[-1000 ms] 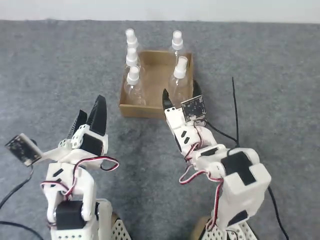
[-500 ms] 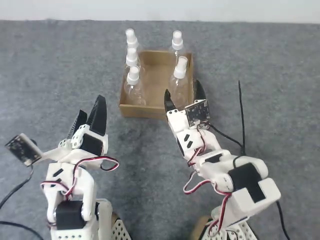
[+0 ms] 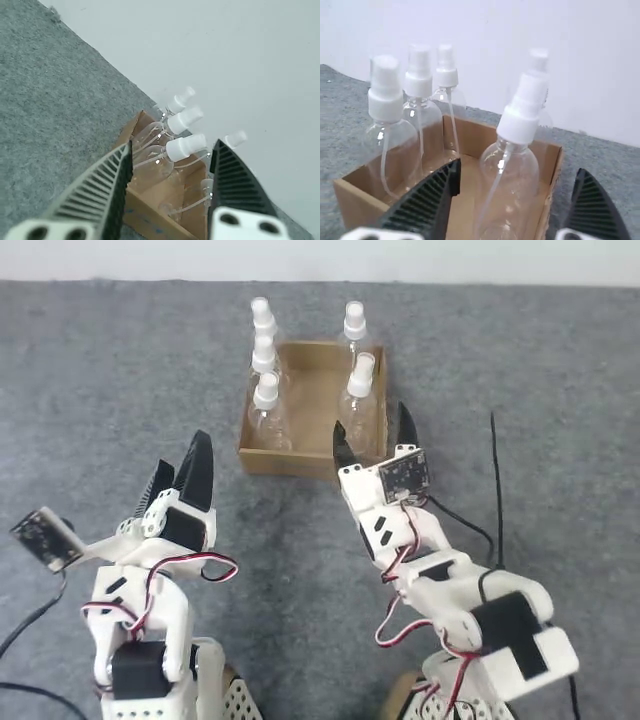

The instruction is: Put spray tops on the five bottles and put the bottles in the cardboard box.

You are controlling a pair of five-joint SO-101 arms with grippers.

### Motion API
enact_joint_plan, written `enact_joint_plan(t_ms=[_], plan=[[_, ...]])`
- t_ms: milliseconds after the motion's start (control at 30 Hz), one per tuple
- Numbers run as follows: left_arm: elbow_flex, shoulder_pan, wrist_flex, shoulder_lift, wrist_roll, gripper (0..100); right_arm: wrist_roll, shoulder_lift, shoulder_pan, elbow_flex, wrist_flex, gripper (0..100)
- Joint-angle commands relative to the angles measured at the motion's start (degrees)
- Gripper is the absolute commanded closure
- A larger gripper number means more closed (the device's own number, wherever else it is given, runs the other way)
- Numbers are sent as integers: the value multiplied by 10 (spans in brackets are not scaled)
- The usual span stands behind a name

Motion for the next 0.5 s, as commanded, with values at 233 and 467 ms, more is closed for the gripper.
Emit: enact_joint_plan(t_ms=[233,467], plan=[[-6,-3,-19,-13,-4,766,4,-160,30,4,181,696],[-6,-3,-19,-13,-4,766,2,-253,30,4,319,696]])
